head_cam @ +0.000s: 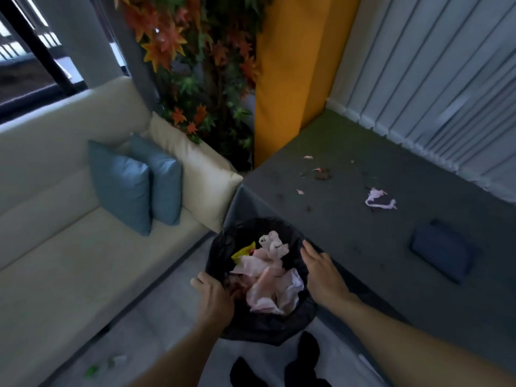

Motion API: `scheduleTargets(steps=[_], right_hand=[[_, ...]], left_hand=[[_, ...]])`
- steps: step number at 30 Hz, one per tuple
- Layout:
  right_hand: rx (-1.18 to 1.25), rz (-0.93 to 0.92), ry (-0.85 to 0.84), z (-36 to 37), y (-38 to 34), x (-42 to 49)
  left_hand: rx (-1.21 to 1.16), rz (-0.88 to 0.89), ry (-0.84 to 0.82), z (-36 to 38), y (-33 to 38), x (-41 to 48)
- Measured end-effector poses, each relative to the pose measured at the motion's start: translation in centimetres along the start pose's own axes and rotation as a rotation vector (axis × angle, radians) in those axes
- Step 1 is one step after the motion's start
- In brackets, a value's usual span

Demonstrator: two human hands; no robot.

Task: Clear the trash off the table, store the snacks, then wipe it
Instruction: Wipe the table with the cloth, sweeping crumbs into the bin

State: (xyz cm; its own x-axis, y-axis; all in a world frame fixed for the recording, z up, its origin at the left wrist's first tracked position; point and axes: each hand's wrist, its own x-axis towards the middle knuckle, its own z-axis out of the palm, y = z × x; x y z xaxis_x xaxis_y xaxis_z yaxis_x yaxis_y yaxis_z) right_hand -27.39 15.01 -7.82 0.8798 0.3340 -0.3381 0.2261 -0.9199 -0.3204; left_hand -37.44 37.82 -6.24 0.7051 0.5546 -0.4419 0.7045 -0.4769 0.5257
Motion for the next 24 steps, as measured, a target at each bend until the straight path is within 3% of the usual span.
scheduleTargets(steps=[5,14,24], right_hand=[[0.013,0.006,-0.023,0.0,2.0,-1.2],[0.045,0.059,0.161,-3.3,6.2,-1.6],[0.025,0.195,0.268,-5.9,14.7,-1.3]], left_hand=[[-0.096,-0.078,-0.070,2.8,-0.4,-0.9],[0.000,-0.147,-0.162,6.3,2.2,-2.6],[-0.114,-0.217,-0.179,10.7,6.4,-2.4]])
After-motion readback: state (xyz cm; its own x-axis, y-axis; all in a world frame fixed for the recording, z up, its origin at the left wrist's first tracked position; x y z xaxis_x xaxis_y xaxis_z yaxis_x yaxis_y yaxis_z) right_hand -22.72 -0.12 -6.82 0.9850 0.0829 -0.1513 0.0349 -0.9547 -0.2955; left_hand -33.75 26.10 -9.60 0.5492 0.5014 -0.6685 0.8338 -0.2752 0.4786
